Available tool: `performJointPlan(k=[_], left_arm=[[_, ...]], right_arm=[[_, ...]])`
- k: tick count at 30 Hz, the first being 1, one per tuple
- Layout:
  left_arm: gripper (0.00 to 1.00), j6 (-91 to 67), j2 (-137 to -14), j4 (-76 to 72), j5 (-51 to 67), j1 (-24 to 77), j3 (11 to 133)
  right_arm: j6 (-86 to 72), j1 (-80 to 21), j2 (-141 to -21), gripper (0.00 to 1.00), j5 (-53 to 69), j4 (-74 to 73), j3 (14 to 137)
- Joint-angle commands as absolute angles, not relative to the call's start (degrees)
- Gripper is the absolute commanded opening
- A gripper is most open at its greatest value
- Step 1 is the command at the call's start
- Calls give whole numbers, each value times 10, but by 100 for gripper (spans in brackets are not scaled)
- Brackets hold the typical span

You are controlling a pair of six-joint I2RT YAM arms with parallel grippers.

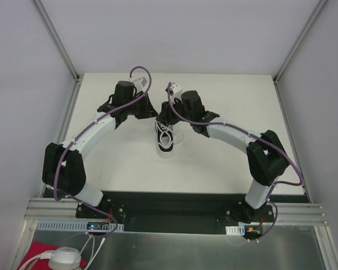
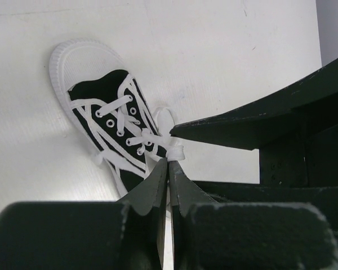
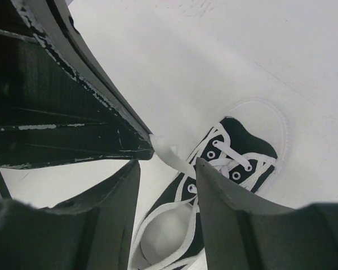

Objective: Tie the shoes
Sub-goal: Wrap the shoelace around the shoelace.

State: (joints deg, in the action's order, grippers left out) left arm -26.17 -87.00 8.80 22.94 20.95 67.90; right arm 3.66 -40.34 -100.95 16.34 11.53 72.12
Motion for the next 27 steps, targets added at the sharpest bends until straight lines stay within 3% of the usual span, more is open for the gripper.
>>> performJointPlan(k=[1,9,11,12,14,18,22,27], left_arm=[[0,-260,-860,70,216,212,679],[0,-274,-851,70,207,212,657],[0,-285,-852,64,212,212,648],[0,-287,-854,61,218,212,640],[0,-297,-856,46,224,212,632],[0,-307,-856,32,229,212,621],[0,-316,-854,24,232,212,619],[0,-334,-843,21,221,211,612]], right_arm=[[33,-410,-986,49,163,138,739],[29,-392,-931,63,128,133,682],[28,-388,-908,71,107,133,663],[26,-382,-901,84,100,133,646],[24,-379,-879,96,74,132,628],[3,-353,-867,96,57,110,606],[-32,-309,-896,96,170,105,604],[-6,-301,-934,97,185,76,606]])
